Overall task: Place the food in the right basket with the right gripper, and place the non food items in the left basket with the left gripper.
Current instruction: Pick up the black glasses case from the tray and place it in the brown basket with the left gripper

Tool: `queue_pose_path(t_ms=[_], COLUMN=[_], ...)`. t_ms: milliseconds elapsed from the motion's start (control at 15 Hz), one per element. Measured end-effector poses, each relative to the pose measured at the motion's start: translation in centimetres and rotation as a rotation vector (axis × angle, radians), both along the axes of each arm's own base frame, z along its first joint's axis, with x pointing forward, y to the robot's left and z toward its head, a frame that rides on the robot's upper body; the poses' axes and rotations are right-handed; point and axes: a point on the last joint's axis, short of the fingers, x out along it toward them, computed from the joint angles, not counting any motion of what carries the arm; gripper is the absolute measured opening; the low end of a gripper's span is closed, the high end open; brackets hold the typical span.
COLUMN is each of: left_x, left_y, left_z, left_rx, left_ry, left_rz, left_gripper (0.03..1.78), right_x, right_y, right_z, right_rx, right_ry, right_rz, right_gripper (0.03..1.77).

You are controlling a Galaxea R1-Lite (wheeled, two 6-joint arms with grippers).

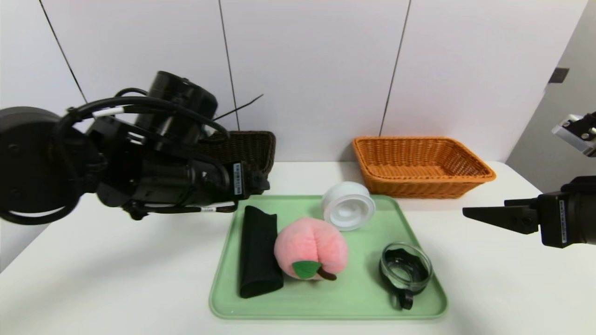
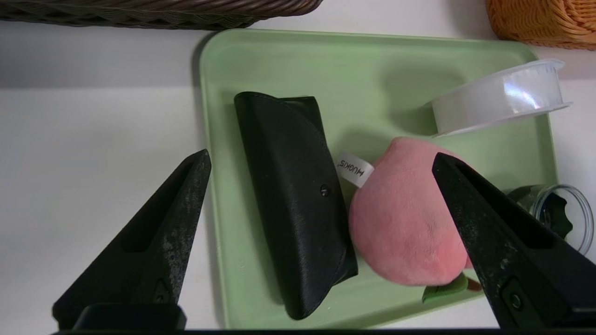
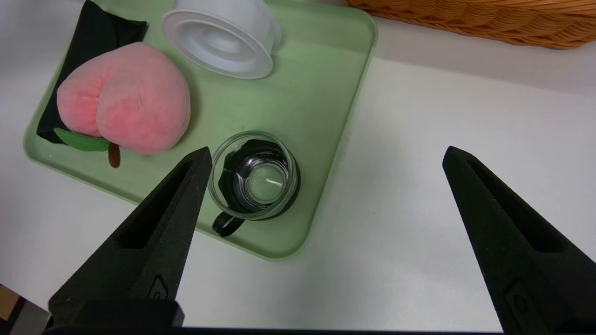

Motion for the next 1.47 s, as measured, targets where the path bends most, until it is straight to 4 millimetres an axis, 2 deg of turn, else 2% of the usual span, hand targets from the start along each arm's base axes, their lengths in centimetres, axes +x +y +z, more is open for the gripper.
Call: queue_pose_path(t_ms=[200, 400, 800, 1000, 1467], left_x=[1.5, 2.6, 3.0, 3.1, 4.6], left_y=[-3.5, -5.4, -5.6, -5.7, -6.5], left_z=[-1.4, -2.9, -4.1, -3.9, -4.7], left_rx=[0.037, 0.100, 0.205, 0.234, 0.271], left_ry=[0.021, 0.051, 0.109, 0.132, 0.225], left_rz=[0.020, 0.037, 0.003, 0.000, 0.079], left_gripper=[1.69, 1.69, 1.69, 1.69, 1.69], right_x=[0.0, -0.1, 0.2, 0.2, 0.1], right_y=[0.0, 0.0, 0.0, 0.0, -0.1], right_z=[-0.3, -0.8, -2.1, -2.0, -2.1], right_rx=[0.007, 0.011, 0.019, 0.020, 0.020], right_ry=[0.017, 0.032, -0.007, -0.013, -0.011], right_rz=[-0.007, -0.013, -0.014, -0.017, -0.018], right_gripper=[1.71, 1.71, 1.71, 1.71, 1.71])
